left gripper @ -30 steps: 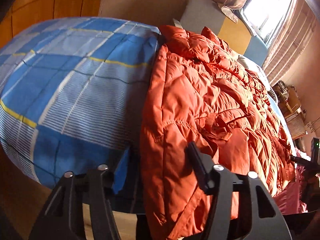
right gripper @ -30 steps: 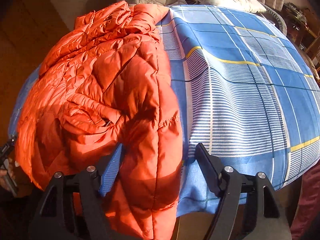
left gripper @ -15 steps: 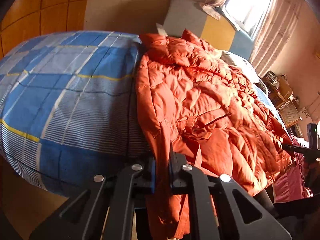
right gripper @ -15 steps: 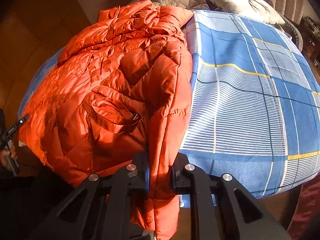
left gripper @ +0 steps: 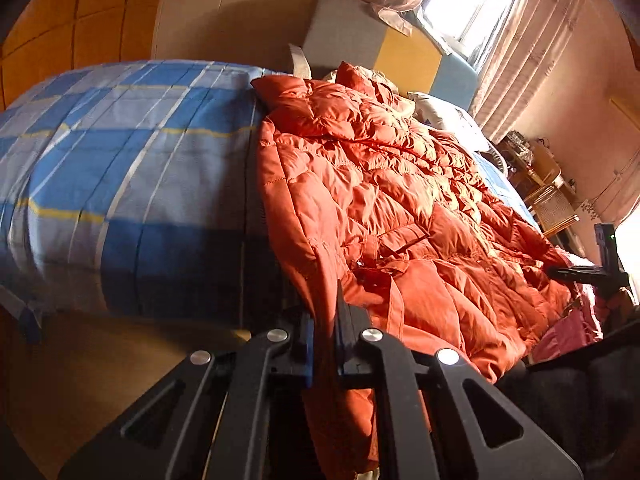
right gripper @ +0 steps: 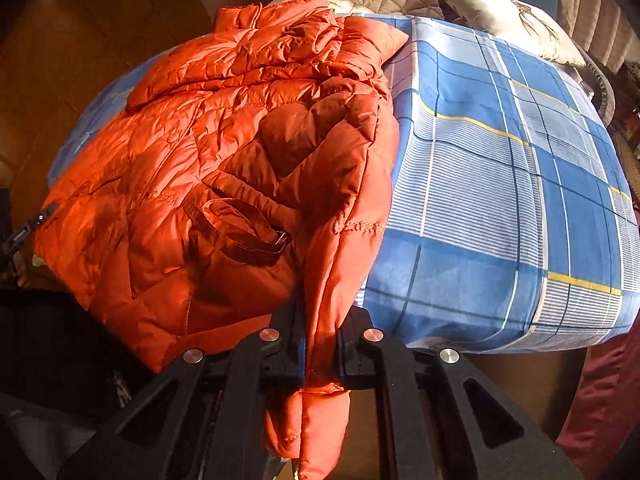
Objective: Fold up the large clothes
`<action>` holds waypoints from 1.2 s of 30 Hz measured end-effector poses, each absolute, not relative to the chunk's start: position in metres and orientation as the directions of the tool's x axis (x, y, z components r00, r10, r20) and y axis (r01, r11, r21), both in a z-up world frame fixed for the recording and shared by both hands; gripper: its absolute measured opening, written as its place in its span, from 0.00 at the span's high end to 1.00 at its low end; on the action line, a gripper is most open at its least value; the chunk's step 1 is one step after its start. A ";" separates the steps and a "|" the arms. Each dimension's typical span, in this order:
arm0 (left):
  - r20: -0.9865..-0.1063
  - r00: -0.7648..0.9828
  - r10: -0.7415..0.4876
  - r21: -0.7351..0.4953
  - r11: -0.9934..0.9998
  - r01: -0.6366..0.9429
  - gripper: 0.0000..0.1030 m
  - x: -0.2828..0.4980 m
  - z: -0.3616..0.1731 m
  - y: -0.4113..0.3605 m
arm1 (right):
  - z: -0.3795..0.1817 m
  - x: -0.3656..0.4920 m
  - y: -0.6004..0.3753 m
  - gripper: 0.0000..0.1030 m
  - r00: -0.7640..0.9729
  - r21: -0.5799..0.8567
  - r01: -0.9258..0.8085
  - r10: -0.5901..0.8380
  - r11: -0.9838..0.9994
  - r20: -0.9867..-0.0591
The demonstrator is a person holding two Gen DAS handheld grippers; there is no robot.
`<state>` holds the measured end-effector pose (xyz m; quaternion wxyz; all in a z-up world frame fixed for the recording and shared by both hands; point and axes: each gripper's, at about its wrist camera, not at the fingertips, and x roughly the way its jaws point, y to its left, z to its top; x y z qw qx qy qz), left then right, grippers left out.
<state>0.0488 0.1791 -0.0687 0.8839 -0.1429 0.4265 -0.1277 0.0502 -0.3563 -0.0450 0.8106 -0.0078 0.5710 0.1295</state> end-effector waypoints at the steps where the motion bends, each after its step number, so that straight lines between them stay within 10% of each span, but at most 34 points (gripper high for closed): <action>1: -0.716 0.601 -0.356 -0.373 0.922 0.103 0.94 0.045 -0.068 0.182 | -0.044 0.047 -0.356 0.90 0.310 0.135 -0.222 0.202 0.965 -0.929; 26: -0.332 0.762 -0.556 -0.606 0.745 0.279 0.94 0.119 0.022 0.221 | 0.071 0.132 -0.337 0.93 0.644 0.227 -0.237 0.328 0.945 -0.691; 36: -0.332 0.774 -0.539 -0.592 0.758 0.274 0.94 0.244 0.039 0.216 | 0.064 0.240 -0.343 0.93 0.668 0.236 -0.173 0.290 0.956 -0.685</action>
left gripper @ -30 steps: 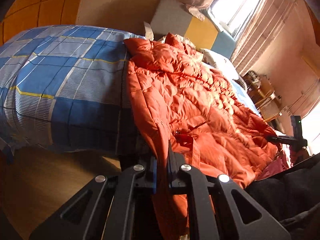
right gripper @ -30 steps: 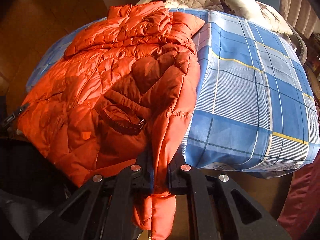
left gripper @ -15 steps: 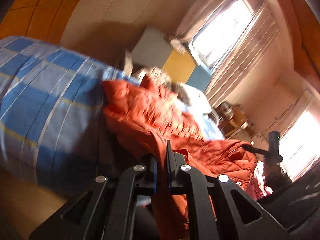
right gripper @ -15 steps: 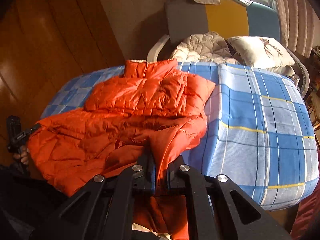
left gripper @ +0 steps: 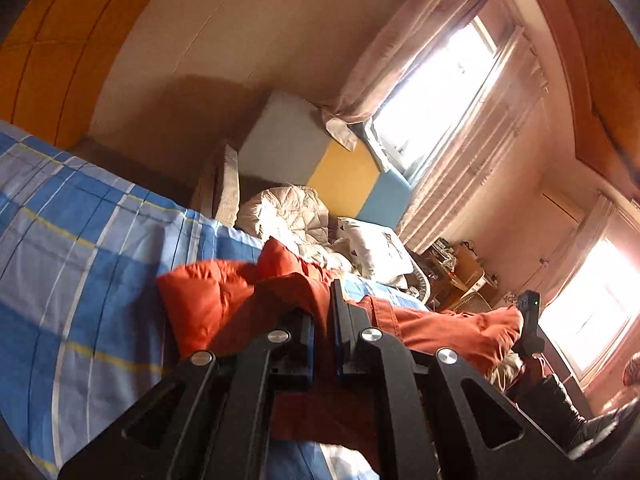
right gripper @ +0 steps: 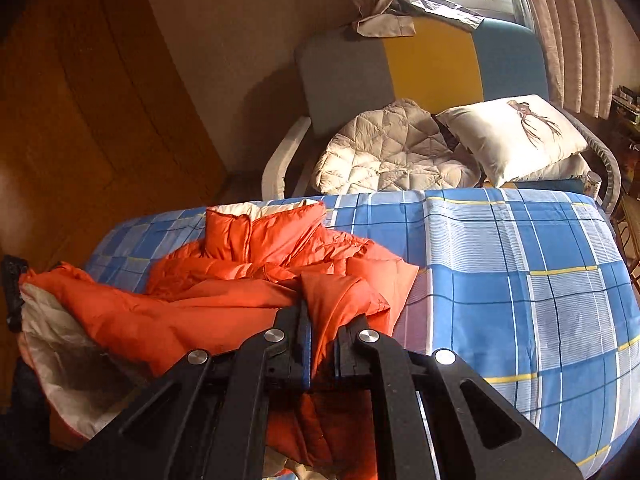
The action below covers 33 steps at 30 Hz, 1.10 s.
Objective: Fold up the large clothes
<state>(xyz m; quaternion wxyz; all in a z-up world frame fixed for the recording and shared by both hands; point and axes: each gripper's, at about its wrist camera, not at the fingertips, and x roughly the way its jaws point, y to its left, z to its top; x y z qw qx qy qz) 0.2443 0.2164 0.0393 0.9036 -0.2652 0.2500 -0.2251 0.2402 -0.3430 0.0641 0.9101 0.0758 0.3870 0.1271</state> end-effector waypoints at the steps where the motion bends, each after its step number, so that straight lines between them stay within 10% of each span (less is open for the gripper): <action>1: -0.343 0.775 -0.531 -0.591 0.763 0.261 0.94 0.256 0.038 0.217 | 0.061 0.252 -0.344 0.93 0.666 0.244 -0.164 0.289 0.956 -0.688; 22: -0.626 0.646 -0.437 -0.628 0.773 -0.085 0.88 0.449 -0.065 0.222 | -0.046 0.417 -0.361 0.89 0.489 0.343 0.107 0.251 0.933 -0.835; 29: -0.564 0.656 -0.502 -0.714 0.695 -0.083 0.47 0.447 -0.062 0.231 | -0.041 0.421 -0.368 0.44 0.514 0.463 0.129 0.340 0.877 -0.787; 33: -0.557 0.681 -0.475 -0.703 0.706 -0.083 0.31 0.444 -0.050 0.234 | -0.030 0.424 -0.364 0.36 0.530 0.462 0.128 0.333 0.877 -0.779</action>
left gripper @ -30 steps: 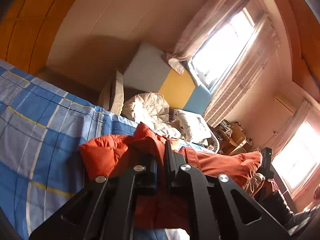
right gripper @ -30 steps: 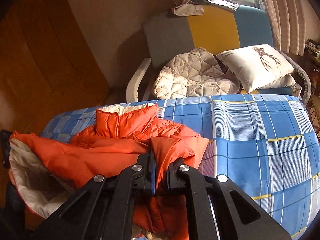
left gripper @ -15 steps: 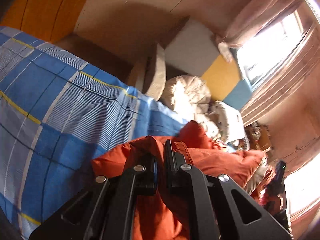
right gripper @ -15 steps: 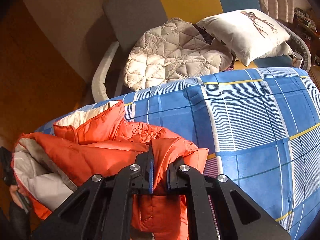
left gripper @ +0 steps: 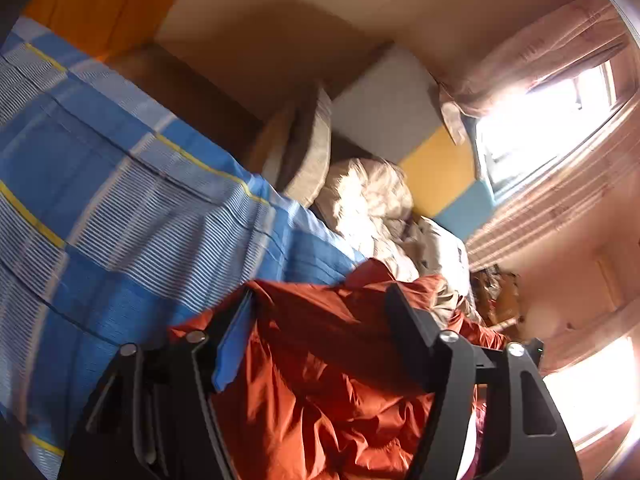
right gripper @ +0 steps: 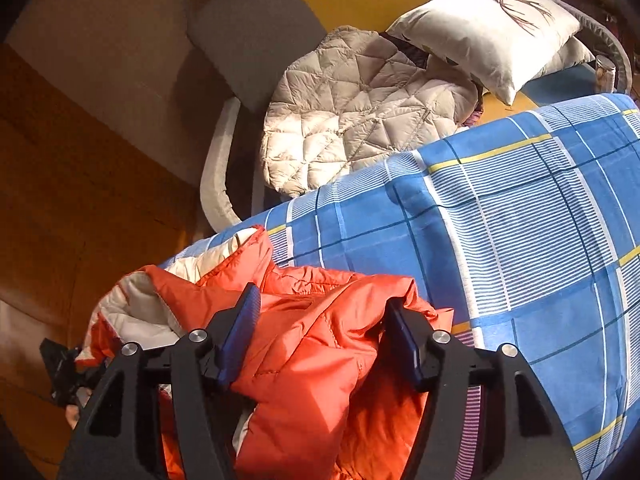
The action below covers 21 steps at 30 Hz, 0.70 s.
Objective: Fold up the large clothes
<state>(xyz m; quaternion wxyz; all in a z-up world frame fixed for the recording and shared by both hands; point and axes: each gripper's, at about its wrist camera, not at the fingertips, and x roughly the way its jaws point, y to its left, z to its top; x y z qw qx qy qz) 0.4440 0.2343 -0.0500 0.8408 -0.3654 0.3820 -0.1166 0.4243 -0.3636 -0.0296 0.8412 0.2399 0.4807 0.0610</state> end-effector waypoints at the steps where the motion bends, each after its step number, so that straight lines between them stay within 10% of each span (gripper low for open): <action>1: -0.546 0.695 -0.467 -0.708 0.701 -0.085 0.25 0.442 -0.046 0.237 | -0.028 0.425 -0.363 0.34 0.532 0.467 0.132 0.335 0.875 -0.778; 7: -0.528 0.732 -0.432 -0.695 0.715 -0.080 0.20 0.427 -0.024 0.254 | -0.001 0.423 -0.372 0.14 0.609 0.497 0.160 0.310 0.853 -0.730; 21: -0.568 0.603 -0.561 -0.725 0.688 -0.043 0.29 0.325 -0.113 0.223 | -0.055 0.303 -0.386 0.13 0.558 0.449 0.131 0.309 0.884 -0.770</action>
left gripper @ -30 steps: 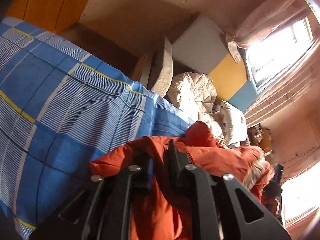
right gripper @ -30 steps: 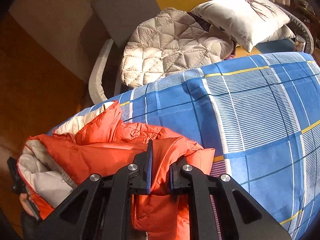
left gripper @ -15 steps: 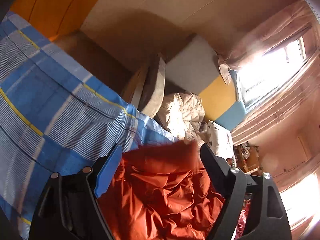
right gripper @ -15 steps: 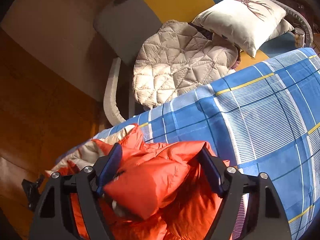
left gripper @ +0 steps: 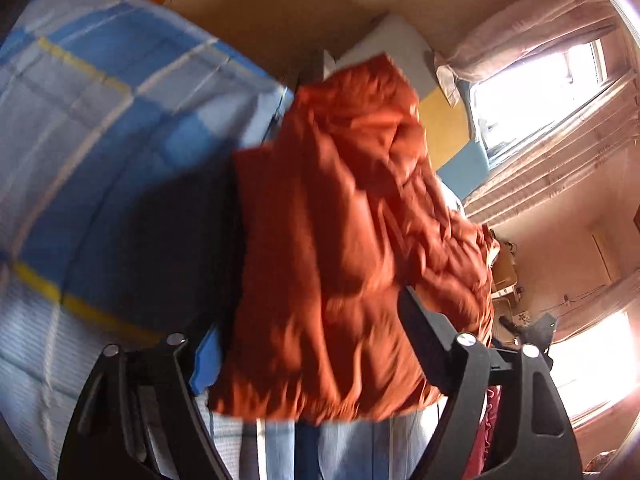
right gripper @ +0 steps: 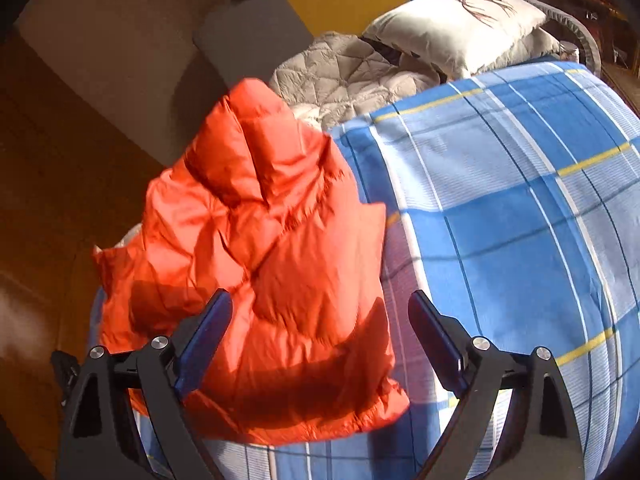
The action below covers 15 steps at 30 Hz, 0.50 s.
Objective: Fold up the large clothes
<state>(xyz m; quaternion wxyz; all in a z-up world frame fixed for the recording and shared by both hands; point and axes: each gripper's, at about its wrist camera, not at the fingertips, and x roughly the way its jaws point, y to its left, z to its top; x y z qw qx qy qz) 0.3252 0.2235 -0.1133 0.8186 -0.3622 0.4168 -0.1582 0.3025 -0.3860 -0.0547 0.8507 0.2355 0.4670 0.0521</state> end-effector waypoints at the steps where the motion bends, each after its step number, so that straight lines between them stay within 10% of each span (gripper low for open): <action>1: -0.568 0.604 -0.560 -0.723 0.690 -0.041 0.31 0.322 -0.115 0.221 | -0.062 0.297 -0.385 0.13 0.549 0.451 0.133 0.314 0.882 -0.775; 8: -0.577 0.615 -0.538 -0.698 0.715 -0.029 0.61 0.315 -0.111 0.218 | -0.086 0.287 -0.369 0.26 0.509 0.444 0.132 0.324 0.886 -0.798; 15: -0.583 0.630 -0.513 -0.648 0.762 0.021 0.92 0.303 -0.091 0.214 | -0.073 0.282 -0.357 0.85 0.504 0.403 0.080 0.312 0.911 -0.805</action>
